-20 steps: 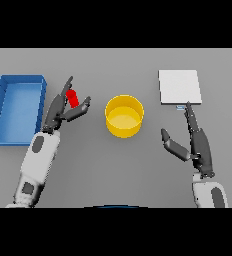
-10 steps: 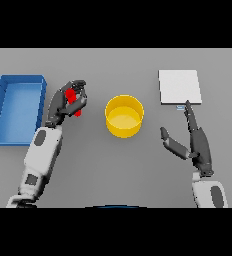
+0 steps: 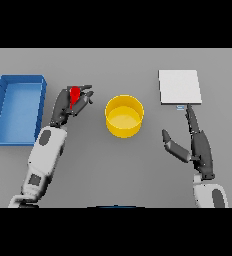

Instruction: Pick up the red beaker and tilt it to pour out 1 green nut into yellow bowl. Pick up the yellow bowl and place it on the metallic measuring scale.

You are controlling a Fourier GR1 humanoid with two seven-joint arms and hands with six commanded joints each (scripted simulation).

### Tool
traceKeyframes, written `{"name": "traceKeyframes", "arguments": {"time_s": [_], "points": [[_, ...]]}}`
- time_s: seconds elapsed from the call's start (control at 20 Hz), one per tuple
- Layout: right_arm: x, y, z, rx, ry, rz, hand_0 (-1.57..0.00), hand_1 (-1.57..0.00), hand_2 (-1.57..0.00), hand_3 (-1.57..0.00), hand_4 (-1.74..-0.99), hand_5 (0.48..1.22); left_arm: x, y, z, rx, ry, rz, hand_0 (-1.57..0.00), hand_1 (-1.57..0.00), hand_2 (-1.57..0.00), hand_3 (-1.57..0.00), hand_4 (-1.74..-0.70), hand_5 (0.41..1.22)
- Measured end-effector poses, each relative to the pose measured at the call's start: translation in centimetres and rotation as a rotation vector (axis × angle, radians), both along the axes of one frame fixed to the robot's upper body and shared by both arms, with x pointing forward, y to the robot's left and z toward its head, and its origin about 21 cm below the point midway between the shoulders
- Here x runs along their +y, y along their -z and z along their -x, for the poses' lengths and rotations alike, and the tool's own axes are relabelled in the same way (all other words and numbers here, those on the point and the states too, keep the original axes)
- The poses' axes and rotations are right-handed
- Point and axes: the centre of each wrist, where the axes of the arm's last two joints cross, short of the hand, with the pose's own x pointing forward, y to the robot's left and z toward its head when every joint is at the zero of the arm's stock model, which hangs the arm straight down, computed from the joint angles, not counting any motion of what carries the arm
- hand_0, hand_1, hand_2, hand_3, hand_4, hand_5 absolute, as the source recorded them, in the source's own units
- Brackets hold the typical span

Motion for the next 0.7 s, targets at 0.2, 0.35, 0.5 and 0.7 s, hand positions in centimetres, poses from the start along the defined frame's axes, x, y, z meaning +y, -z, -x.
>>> {"name": "traceKeyframes", "arguments": {"time_s": [0.2,0.35,0.5,0.7], "points": [[-0.1,-0.2,-0.5,0.001,0.012,0.016,0.0,0.0,0.0,0.0,-1.259,0.647,0.1,-1.4,-0.4,-0.065,-0.036,0.063,-1.53,-1.53,-1.53,-1.52,-1.69,1.118],[0.3,0.2,-0.2,-0.009,-0.002,0.02,0.0,0.0,0.0,0.0,-1.263,0.654,0.0,-3.2,-0.6,-0.106,-0.028,0.023,-1.55,-1.55,-1.55,-1.54,-1.72,1.114],[0.4,-0.3,-0.5,-0.011,-0.006,0.035,0.0,0.0,0.0,0.0,-1.257,0.663,-0.6,-5.4,-0.9,-0.137,0.041,-0.101,-1.56,-1.56,-1.56,-1.56,-1.73,1.121],[-0.2,-0.3,0.0,-0.006,0.01,0.053,0.0,0.0,0.0,0.0,-1.256,0.676,-0.6,-7.2,-1.2,-0.118,0.129,-0.32,-1.56,-1.56,-1.56,-1.56,-1.73,1.117]]}}
